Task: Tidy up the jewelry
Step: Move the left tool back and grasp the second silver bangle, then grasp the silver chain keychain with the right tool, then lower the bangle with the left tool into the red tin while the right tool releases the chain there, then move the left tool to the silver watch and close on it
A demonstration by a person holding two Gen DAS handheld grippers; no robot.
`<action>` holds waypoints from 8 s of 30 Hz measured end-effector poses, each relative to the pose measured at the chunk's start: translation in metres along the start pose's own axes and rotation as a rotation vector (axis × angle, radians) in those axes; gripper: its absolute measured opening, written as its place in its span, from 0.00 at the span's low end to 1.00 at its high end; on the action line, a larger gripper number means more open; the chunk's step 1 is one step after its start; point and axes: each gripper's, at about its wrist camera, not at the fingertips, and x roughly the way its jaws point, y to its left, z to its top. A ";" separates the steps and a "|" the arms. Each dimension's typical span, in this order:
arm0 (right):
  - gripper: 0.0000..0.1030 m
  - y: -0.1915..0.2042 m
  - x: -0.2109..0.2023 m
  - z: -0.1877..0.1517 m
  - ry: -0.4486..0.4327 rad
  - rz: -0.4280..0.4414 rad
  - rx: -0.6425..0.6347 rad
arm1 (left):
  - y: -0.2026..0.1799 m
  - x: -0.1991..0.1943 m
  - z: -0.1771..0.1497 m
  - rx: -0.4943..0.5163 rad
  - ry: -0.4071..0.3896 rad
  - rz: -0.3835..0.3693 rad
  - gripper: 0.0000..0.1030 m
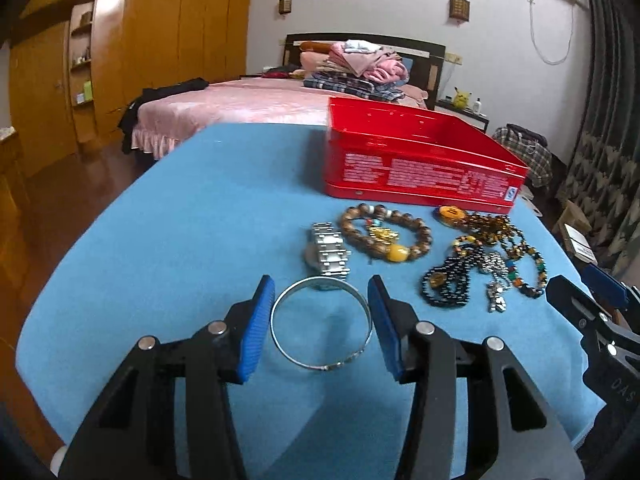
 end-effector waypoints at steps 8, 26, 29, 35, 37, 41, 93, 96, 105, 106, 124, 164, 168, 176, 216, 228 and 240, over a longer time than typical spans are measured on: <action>0.51 0.010 0.019 0.007 0.077 0.074 0.018 | 0.005 -0.004 0.001 0.011 -0.020 0.009 0.45; 0.47 0.009 0.059 0.015 0.235 0.021 0.066 | 0.014 -0.001 0.001 -0.005 -0.028 0.001 0.45; 0.46 0.006 0.066 0.021 0.244 0.014 0.070 | 0.013 0.000 0.002 -0.003 -0.025 -0.002 0.45; 0.43 0.008 0.073 0.025 0.258 -0.006 0.053 | 0.012 0.002 0.003 -0.003 -0.021 -0.009 0.45; 0.37 0.009 0.072 0.025 0.258 -0.004 0.048 | 0.012 0.003 0.003 -0.002 -0.020 -0.012 0.45; 0.24 0.009 0.071 0.025 0.253 0.007 0.038 | 0.012 0.002 0.003 0.001 -0.023 -0.015 0.45; 0.13 -0.005 0.009 0.027 0.163 0.176 0.031 | -0.009 -0.010 0.010 0.037 -0.053 -0.026 0.45; 0.13 -0.006 0.002 0.035 0.141 0.176 0.028 | -0.010 -0.013 0.013 0.037 -0.064 -0.032 0.45; 0.13 -0.009 -0.008 0.061 0.084 0.172 0.033 | -0.020 -0.019 0.036 0.031 -0.110 -0.050 0.45; 0.13 -0.010 -0.008 0.065 0.074 0.171 0.033 | -0.020 -0.019 0.039 0.031 -0.114 -0.052 0.45; 0.13 -0.030 0.041 0.141 -0.021 0.155 0.062 | -0.049 0.021 0.129 0.014 -0.208 -0.117 0.45; 0.84 -0.060 0.072 0.140 -0.053 0.030 0.110 | -0.028 0.053 0.160 0.050 -0.176 -0.120 0.78; 0.91 -0.055 0.047 0.122 -0.070 0.008 0.125 | -0.011 0.030 0.142 0.031 -0.172 -0.100 0.83; 0.94 -0.041 0.018 0.084 -0.052 -0.025 0.106 | 0.013 0.006 0.096 0.019 -0.124 -0.039 0.86; 0.94 -0.020 0.019 0.031 0.007 -0.018 0.052 | 0.003 0.064 0.033 0.039 0.206 0.022 0.71; 0.94 -0.018 0.020 0.030 0.020 -0.010 0.065 | -0.007 0.059 0.030 0.053 0.178 -0.033 0.29; 0.94 0.015 0.034 0.031 0.094 0.046 0.052 | 0.011 0.039 0.028 0.003 0.112 -0.048 0.29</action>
